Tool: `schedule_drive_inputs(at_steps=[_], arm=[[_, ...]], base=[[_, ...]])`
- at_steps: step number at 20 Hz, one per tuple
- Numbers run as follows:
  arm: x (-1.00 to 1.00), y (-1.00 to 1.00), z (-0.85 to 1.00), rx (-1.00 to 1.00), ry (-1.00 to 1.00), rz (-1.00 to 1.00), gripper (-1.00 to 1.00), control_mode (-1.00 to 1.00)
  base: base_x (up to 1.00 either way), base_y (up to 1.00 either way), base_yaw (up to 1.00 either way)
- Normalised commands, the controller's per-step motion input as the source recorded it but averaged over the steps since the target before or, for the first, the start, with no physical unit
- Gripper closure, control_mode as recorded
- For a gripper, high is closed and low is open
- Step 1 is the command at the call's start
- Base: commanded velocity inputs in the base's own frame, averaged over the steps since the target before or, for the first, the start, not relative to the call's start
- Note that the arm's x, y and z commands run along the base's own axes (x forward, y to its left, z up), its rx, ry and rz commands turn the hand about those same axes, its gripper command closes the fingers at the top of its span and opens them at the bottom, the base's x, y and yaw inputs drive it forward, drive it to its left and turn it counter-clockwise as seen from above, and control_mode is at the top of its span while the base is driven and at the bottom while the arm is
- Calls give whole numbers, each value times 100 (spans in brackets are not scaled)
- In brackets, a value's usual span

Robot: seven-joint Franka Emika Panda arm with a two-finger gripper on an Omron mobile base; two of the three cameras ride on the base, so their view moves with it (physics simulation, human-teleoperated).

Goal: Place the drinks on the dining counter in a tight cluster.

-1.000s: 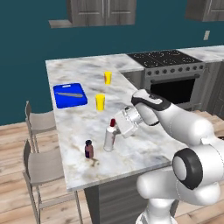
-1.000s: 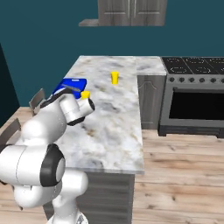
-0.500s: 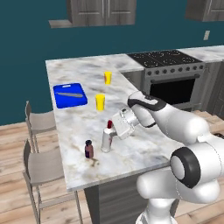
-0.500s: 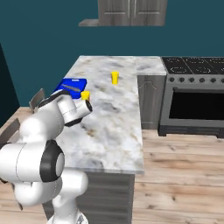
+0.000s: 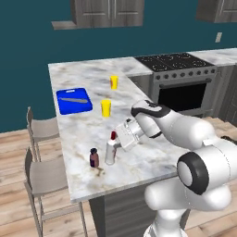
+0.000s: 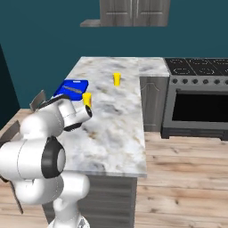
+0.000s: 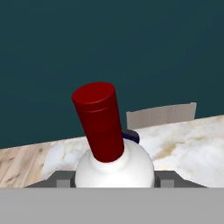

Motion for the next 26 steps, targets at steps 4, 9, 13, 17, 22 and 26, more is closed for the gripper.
schedule_drive_inputs(at_steps=[4,9,13,17,22,26], arm=[[6,7,-24,0,0,0,100,-100],[22,1,-10,-1,0,0,100,-100],[41,0,0,-1,3,0,100,-100],[28,0,0,0,2,0,100,-100],[4,0,0,0,0,0,100,-100],[2,0,-8,0,0,0,100,-100]], base=[[0,0,0],[0,0,0],[0,0,0],[0,0,0],[0,0,0],[0,0,0]])
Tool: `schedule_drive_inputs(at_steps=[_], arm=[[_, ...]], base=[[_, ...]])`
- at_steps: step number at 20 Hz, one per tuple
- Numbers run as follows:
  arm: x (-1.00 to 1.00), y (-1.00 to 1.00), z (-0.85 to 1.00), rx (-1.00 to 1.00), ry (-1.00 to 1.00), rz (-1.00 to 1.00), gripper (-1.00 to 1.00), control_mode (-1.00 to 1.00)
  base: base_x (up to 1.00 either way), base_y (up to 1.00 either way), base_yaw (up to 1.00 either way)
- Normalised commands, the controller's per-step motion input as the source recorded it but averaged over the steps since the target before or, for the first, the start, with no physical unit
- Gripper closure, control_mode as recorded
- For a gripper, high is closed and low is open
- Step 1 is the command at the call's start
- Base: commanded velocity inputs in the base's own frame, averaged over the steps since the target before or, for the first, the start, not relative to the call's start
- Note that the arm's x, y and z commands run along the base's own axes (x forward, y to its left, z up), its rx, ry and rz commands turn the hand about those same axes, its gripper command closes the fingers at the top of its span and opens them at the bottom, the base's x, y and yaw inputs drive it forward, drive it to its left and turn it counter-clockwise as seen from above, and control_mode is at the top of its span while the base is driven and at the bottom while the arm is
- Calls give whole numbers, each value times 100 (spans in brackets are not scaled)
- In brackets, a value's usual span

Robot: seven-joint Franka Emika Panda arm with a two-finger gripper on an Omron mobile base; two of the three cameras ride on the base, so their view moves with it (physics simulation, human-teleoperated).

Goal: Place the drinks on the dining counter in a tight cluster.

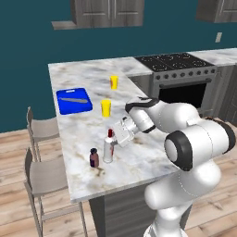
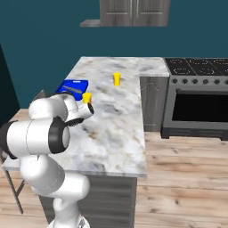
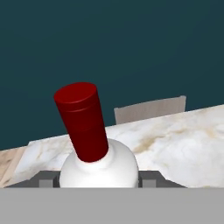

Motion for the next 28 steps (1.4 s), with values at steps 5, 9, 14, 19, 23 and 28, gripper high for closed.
schedule_drive_inputs(at_steps=[5,9,14,19,23,28], arm=[[0,0,-14,0,0,0,100,-100],[0,1,-1,0,0,0,100,-100],[0,5,0,0,-7,0,100,-100],[0,0,-2,-1,-7,0,100,-100],[0,0,0,-1,0,0,100,-100],[0,0,-3,0,0,0,100,-100]], base=[[0,0,0],[0,0,0],[0,0,0],[0,0,0],[0,0,0],[0,0,0]])
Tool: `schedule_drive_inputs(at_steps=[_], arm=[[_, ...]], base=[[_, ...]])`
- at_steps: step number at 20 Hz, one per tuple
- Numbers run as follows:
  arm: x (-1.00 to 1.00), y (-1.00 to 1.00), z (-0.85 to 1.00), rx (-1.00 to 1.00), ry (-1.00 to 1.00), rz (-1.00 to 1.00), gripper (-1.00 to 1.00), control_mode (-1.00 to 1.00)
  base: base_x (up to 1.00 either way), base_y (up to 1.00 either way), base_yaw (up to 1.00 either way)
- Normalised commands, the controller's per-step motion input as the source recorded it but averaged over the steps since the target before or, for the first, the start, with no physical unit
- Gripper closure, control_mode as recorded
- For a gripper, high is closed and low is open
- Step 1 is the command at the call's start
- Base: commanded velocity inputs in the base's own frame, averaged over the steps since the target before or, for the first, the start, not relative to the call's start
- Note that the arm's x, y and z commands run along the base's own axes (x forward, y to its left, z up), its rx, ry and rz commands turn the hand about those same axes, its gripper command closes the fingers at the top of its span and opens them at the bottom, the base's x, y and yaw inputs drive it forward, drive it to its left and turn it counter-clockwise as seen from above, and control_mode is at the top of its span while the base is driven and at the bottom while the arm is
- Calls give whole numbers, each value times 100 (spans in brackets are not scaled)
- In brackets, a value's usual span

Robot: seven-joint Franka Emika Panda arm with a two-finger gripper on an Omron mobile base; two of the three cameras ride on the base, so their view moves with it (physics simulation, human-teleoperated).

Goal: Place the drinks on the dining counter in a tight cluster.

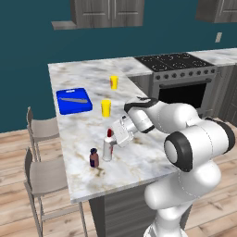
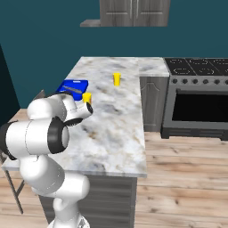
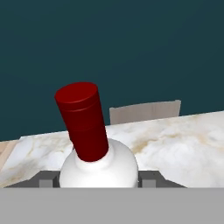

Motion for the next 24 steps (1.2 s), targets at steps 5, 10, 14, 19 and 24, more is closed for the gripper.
schedule_drive_inputs(at_steps=[5,10,14,19,24], arm=[[0,0,-1,0,0,0,100,-100],[0,0,0,0,0,0,-100,-100],[0,0,0,0,0,0,-100,-100],[0,0,0,0,0,0,-100,-100],[0,0,0,0,0,0,-100,-100]], base=[[0,0,0],[0,0,0],[0,0,0],[0,0,0],[0,0,0]])
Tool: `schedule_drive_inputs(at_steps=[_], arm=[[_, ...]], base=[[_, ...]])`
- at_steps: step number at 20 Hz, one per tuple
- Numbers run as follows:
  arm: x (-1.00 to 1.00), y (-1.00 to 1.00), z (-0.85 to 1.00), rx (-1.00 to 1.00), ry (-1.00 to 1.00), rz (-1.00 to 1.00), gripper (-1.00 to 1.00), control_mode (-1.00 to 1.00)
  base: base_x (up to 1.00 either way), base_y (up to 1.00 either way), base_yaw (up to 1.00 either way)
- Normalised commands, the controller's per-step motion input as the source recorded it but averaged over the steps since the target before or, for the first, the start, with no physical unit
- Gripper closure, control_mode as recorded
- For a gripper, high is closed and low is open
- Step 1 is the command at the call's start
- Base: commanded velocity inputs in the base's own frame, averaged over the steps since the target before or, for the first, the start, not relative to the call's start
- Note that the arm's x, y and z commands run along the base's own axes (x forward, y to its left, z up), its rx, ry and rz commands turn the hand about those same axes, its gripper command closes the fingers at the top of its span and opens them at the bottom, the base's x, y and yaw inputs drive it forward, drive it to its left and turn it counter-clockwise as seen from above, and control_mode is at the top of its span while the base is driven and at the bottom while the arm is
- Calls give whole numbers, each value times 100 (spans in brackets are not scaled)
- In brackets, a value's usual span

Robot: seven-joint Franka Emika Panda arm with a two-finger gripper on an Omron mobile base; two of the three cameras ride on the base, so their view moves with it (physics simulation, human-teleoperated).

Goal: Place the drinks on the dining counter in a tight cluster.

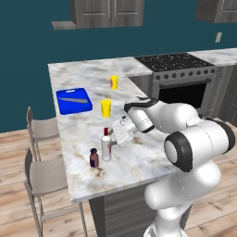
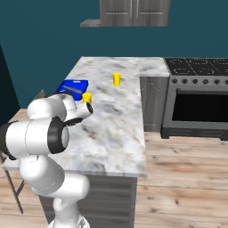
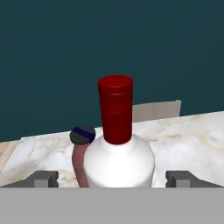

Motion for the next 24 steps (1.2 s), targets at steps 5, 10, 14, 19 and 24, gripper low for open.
schedule_drive_inputs(at_steps=[5,10,14,19,24], arm=[[0,-2,0,0,0,0,-100,-100],[0,-27,15,0,0,-6,-100,-100],[-1,-36,23,0,0,-10,-100,-100],[-18,-33,21,-3,8,-17,-100,-100],[-27,-57,11,-14,28,-23,-100,-100]], base=[[0,0,0],[0,0,0],[0,0,0],[0,0,0],[0,0,0]])
